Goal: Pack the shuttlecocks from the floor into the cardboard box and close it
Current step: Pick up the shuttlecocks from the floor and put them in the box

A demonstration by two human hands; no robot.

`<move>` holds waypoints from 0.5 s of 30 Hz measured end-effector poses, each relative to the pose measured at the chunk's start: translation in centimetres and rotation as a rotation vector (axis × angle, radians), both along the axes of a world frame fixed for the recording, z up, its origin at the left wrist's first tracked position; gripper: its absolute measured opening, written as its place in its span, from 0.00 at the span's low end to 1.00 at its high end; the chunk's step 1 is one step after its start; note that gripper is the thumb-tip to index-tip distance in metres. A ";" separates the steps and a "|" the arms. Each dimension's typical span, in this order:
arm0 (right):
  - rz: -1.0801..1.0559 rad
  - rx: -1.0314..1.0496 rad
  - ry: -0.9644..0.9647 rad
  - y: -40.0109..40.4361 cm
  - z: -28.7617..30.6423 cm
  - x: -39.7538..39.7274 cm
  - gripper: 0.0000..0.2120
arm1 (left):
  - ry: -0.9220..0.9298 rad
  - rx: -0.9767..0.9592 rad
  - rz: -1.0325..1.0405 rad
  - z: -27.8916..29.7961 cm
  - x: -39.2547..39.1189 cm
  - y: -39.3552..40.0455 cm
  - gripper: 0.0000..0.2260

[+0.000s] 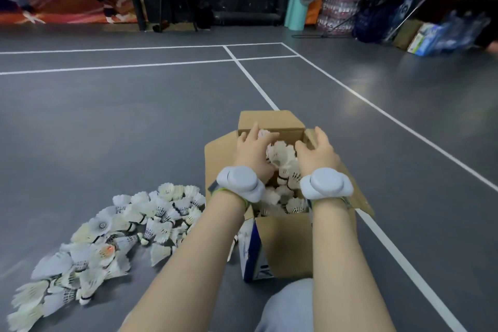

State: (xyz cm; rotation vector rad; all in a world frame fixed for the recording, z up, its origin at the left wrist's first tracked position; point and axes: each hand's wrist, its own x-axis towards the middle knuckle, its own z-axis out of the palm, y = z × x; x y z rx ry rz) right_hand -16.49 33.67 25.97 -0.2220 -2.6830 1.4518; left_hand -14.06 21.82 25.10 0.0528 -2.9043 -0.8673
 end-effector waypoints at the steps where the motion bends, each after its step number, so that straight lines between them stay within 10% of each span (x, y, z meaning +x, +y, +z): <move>1: -0.005 -0.004 -0.011 0.0 -0.1 -0.1 0.26 | -0.020 0.007 0.022 -0.1 0.0 -0.2 0.29; 15: 0.195 0.041 -0.143 -6.3 -2.1 0.9 0.23 | -0.102 -0.064 0.189 -1.3 2.8 -6.3 0.30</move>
